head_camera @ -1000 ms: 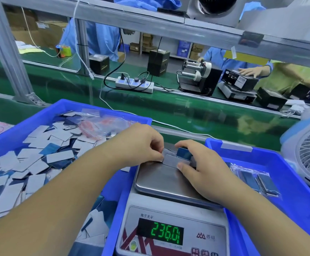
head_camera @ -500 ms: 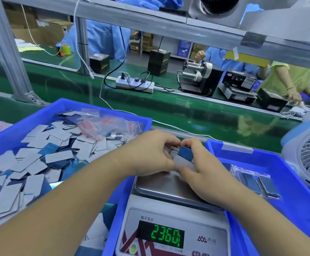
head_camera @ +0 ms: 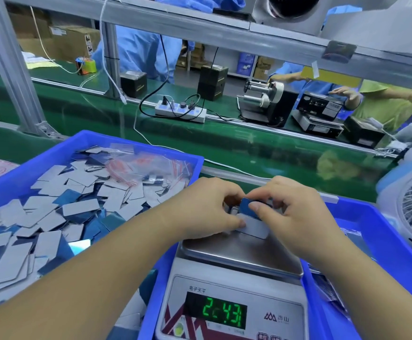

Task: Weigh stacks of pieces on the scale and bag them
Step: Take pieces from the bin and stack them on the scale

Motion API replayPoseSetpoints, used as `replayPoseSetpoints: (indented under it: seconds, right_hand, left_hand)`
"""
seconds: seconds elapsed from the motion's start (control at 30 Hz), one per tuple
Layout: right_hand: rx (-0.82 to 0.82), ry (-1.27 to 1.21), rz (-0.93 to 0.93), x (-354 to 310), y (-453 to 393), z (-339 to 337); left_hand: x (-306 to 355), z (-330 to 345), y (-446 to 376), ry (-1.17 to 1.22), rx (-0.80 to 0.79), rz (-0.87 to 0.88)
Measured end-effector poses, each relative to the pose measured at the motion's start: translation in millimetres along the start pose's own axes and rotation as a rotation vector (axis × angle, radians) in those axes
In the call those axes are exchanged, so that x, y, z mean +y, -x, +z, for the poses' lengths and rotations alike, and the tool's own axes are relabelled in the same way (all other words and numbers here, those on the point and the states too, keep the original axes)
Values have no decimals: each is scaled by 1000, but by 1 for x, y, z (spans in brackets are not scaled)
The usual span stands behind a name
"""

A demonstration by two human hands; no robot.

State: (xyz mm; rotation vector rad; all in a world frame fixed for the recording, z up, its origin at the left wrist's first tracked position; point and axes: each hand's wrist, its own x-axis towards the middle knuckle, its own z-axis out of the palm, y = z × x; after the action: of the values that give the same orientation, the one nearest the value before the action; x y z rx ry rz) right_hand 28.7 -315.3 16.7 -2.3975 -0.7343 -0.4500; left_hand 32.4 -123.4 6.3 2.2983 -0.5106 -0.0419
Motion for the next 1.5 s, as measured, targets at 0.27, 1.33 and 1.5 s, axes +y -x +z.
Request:
replayPoseSetpoints:
  seconds: [0.27,1.33,1.5]
  right_hand:
    - [5,-134,39,1,0,-15]
    - [-104,8,221,22,2,8]
    - [-97,74,191,17,2,10]
  left_hand:
    - [-2,0,-1,-44,-22,27]
    - [-11,-15,2,133,8,-125]
    - [-11,-10,0,74,28,-106]
